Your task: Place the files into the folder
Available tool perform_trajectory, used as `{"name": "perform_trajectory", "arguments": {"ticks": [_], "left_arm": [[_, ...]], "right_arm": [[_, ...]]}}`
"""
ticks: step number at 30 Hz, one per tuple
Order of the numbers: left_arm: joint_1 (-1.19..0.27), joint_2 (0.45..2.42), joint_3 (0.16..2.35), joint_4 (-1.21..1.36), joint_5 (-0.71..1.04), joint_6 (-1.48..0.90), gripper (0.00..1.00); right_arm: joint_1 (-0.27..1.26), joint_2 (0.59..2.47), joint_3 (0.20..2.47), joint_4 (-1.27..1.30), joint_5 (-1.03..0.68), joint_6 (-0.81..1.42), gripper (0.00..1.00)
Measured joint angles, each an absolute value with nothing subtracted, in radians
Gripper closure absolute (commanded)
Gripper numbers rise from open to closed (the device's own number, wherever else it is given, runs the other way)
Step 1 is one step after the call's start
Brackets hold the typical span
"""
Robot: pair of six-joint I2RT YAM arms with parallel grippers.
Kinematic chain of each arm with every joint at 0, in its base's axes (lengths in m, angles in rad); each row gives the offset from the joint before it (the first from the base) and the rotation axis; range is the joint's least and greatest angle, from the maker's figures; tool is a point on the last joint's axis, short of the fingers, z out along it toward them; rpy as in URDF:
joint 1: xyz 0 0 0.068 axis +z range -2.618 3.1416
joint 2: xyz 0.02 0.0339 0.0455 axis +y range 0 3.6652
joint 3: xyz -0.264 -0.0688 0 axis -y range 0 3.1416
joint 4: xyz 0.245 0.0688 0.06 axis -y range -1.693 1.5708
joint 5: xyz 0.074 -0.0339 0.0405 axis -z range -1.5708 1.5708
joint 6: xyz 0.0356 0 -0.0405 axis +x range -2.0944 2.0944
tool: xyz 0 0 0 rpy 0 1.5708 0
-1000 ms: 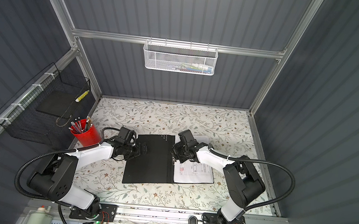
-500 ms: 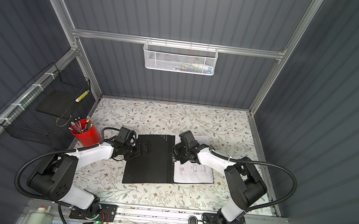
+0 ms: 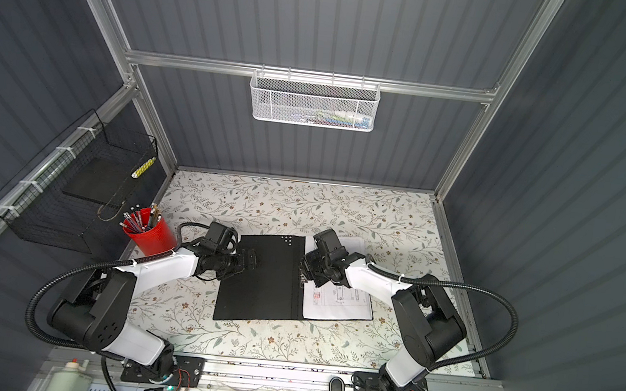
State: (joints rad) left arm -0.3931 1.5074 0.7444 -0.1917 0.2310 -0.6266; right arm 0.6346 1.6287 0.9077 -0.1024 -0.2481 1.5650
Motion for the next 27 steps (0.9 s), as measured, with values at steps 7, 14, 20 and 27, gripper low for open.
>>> {"name": "perform_trajectory", "arguments": {"ticks": [7, 14, 20, 27], "left_arm": [[-0.395, 1.526, 0.765, -0.199, 0.182, -0.657, 0.0], [-0.398, 1.568, 0.813, -0.224, 0.113, -0.699, 0.0], [-0.398, 1.574, 0.819, -0.231, 0.083, -0.72, 0.0], [-0.399, 1.576, 0.822, -0.232, 0.068, -0.734, 0.0]], "right_arm": [[0.631, 1.6, 0.863, -0.09, -0.247, 1.572, 1.0], [0.631, 1.555, 0.778, -0.016, -0.249, 1.571, 1.0], [0.638, 1.542, 0.709, 0.074, -0.25, 1.561, 1.0], [0.641, 1.525, 0.634, 0.167, -0.232, 1.528, 1.0]]}}
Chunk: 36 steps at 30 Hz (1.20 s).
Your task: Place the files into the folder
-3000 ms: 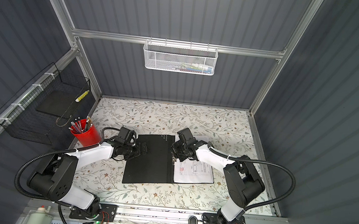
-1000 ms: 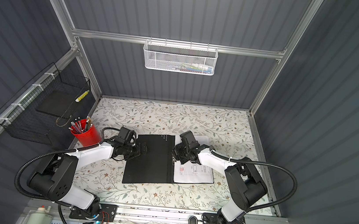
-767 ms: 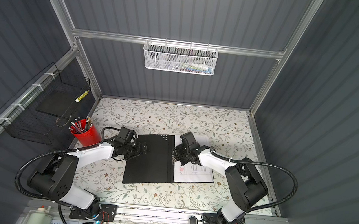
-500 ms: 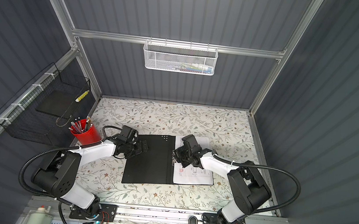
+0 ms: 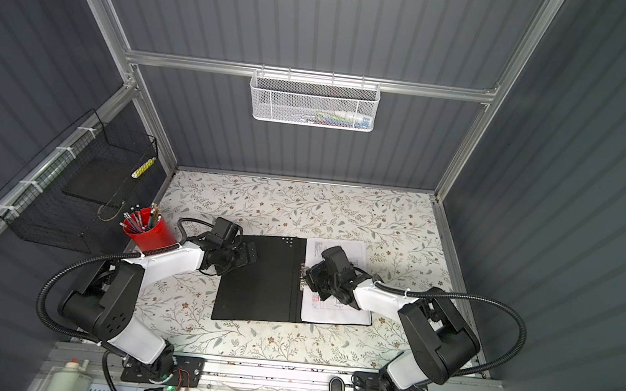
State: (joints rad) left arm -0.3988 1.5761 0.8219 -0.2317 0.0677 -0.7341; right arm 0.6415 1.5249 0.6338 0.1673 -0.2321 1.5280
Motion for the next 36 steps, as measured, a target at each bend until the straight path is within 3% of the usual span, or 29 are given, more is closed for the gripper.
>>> {"name": "perform_trajectory", "arguments": {"ticks": [36], "left_arm": [[-0.355, 1.527, 0.762, -0.208, 0.032, -0.737, 0.0]], "right_arm": [[0.686, 1.646, 0.424, 0.635, -0.165, 1.541, 1.0]]}}
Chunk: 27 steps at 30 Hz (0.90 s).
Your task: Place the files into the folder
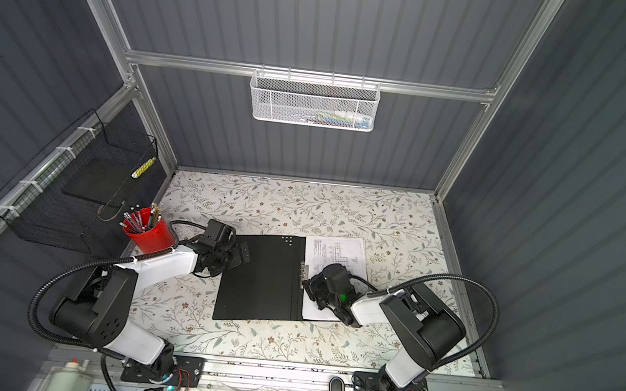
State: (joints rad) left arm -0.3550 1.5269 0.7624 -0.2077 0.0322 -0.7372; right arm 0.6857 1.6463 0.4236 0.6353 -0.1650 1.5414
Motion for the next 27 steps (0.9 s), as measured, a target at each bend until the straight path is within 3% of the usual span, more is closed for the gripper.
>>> {"name": "perform_trajectory", "arguments": {"ticks": [14, 27], "left_arm": [[-0.347, 1.527, 0.751, -0.185, 0.025, -0.734, 0.0], [-0.343, 1.53, 0.745, -0.164, 0.026, -0.734, 0.0]], "right_arm": [[0.685, 1.755, 0.411, 0.842, -0.118, 1.568, 1.0], [0.686, 1.706, 0.395, 0.801, -0.086, 1.581, 1.0]]}}
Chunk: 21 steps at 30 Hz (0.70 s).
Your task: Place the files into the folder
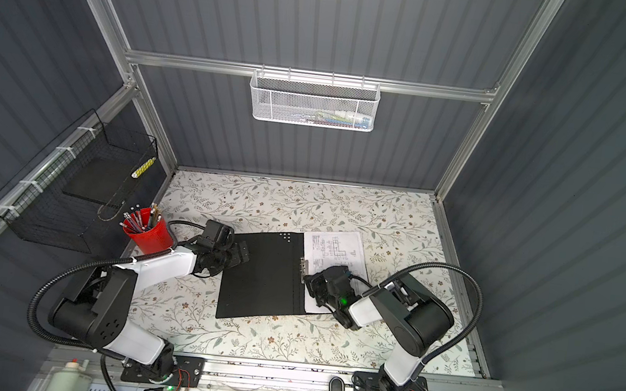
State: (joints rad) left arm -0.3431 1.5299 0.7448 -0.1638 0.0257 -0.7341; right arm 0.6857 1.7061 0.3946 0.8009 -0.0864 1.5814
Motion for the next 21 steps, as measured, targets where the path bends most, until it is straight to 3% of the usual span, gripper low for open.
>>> {"name": "perform_trajectory", "arguments": {"ticks": [21], "left_arm": [[-0.334, 1.529, 0.756, -0.184, 0.031, -0.711, 0.01]], "right_arm": [[0.664, 1.644, 0.413, 0.664, -0.043, 1.512, 1.0]]}}
